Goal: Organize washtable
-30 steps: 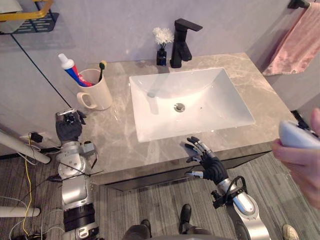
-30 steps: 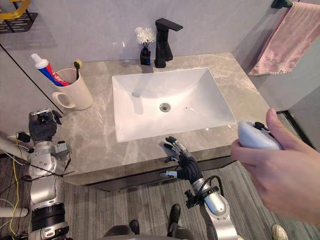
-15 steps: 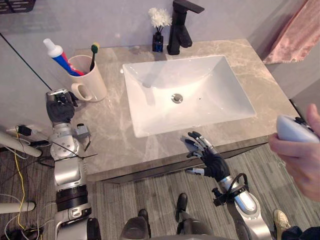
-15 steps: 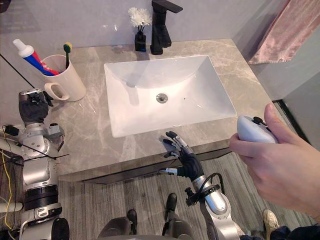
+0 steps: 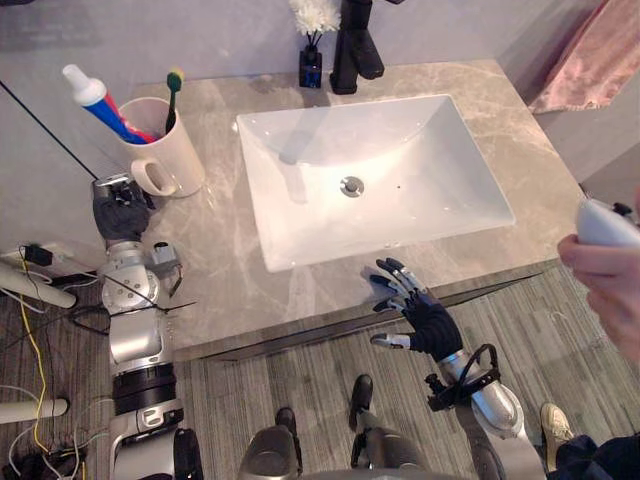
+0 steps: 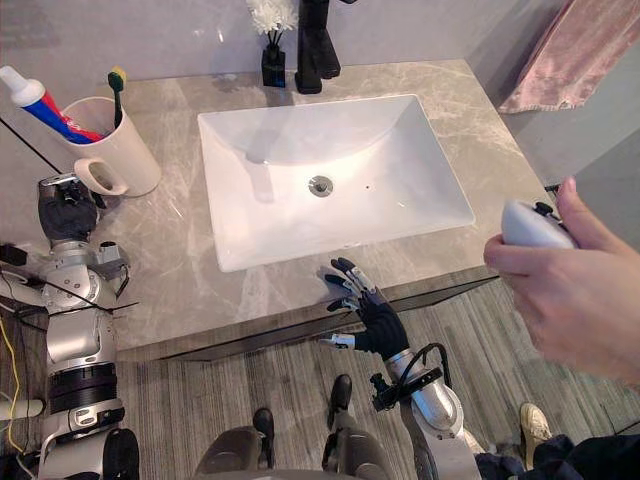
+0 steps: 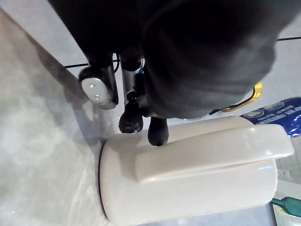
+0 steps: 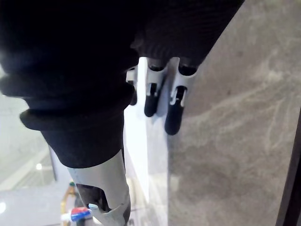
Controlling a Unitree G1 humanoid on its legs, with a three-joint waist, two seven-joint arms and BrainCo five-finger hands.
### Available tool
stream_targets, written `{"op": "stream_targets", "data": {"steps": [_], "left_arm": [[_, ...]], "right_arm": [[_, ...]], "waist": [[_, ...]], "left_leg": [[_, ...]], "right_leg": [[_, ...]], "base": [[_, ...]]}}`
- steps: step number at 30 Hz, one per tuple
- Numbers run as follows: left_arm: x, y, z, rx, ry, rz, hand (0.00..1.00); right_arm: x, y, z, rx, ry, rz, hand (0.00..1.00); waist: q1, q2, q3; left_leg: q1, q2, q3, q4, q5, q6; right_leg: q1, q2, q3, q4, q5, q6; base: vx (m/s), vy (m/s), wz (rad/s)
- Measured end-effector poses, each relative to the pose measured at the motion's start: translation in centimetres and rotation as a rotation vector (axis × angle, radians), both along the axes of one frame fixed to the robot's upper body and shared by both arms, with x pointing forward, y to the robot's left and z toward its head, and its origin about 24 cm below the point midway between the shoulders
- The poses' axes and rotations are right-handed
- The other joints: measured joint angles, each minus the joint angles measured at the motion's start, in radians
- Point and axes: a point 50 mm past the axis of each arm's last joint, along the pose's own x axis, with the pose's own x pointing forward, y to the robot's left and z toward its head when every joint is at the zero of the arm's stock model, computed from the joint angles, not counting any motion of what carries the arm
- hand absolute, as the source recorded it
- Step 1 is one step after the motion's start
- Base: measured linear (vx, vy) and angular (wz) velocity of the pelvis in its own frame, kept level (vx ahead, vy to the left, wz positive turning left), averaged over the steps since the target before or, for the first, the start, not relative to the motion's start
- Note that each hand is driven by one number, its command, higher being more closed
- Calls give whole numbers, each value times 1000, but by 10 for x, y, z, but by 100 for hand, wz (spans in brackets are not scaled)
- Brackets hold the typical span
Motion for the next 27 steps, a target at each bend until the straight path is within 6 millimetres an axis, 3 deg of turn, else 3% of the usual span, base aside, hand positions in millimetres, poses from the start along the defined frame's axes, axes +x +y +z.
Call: {"op": "stream_targets", "data": {"steps": [16,21,27], "left_arm": [[6,-12,1,32,8,-38,100],[18,-25,25,40,-71,-78,100],[26,-39,35,55,-95,-126,100]], "right_arm": [[-2,0,3,2,-16,6,0],[-2,0,6,5,-34,3,0],[-3,3,9,11,-43,8,0]], "waist": [[-6,1,16],[-4,0,35],[-9,1,36]], "left_leg": [[1,0,0,3,0,0],[-6,0,0,12,0,0],[-18,0,4,16,0,0]], "right_leg": [[-1,7,0,0,0,0],[-4,7,0,0,5,-6],[-17,7,3,0,5,-7]], "base": [[0,0,0],[0,0,0],[0,0,-2]]}}
